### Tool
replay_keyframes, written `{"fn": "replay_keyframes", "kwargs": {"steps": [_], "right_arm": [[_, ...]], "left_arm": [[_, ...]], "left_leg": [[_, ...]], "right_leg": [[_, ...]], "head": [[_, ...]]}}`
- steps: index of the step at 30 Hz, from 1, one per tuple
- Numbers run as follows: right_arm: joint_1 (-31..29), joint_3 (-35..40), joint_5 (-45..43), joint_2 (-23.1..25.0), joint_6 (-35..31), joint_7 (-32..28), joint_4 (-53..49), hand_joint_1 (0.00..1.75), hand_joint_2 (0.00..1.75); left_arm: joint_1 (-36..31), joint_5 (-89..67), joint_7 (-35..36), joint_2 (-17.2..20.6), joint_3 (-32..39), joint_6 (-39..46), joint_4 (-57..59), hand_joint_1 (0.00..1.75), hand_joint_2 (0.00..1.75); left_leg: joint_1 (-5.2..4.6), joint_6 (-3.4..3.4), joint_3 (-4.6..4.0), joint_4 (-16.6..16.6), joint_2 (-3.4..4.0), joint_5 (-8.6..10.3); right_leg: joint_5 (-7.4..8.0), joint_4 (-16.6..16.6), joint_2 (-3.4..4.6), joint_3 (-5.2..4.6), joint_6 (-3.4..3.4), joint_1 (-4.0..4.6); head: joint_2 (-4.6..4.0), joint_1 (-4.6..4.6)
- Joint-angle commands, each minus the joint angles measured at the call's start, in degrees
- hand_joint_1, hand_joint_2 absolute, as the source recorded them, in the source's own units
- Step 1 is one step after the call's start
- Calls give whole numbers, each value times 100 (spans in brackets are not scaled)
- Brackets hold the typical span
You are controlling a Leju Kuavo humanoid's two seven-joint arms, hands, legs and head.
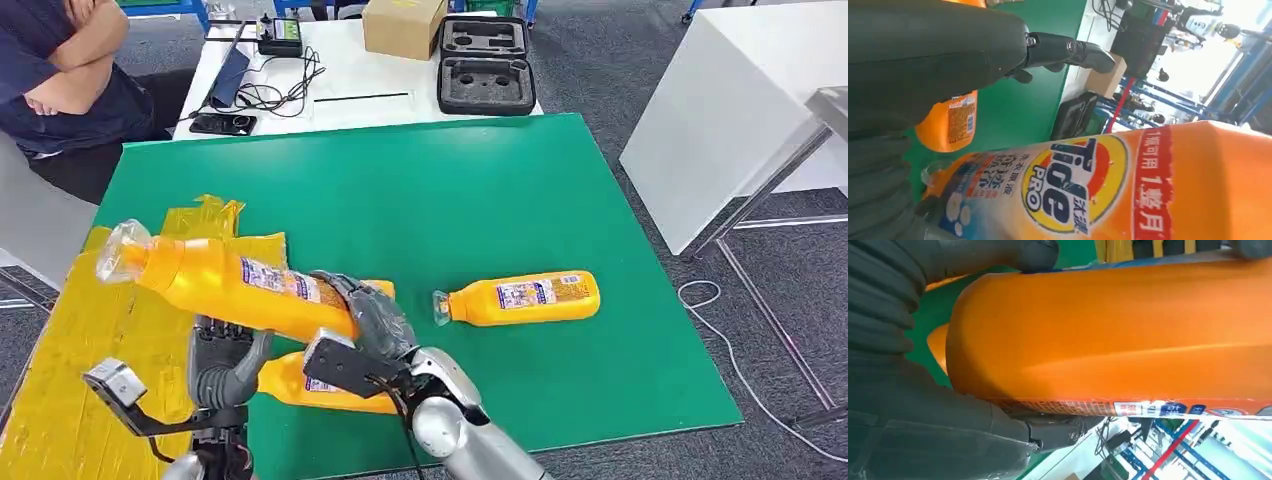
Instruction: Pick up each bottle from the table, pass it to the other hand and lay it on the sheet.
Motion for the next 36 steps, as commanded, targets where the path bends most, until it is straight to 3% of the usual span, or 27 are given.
{"fn": "replay_keyframes", "kwargs": {"steps": [1,11,36], "right_arm": [[39,249,44,-181,103,-48,286,175,175],[-199,220,393,-32,111,-157,793,175,175],[-122,393,527,-61,63,-86,769,175,175]], "left_arm": [[-156,37,61,-194,276,-11,-38,0,175],[-121,2123,981,-78,-524,-1872,543,0,175],[-178,2091,976,-18,-646,-1862,606,0,175]], "left_leg": [[6,-6,12,-3,-10,-3],[3,-6,19,-6,-17,-3],[4,-6,10,-4,-15,-3]], "right_leg": [[-3,-7,-7,16,-8,6],[-5,-9,-12,23,-10,4],[-4,-6,-12,12,-9,4]], "head": [[0,0],[0,0],[0,0]]}}
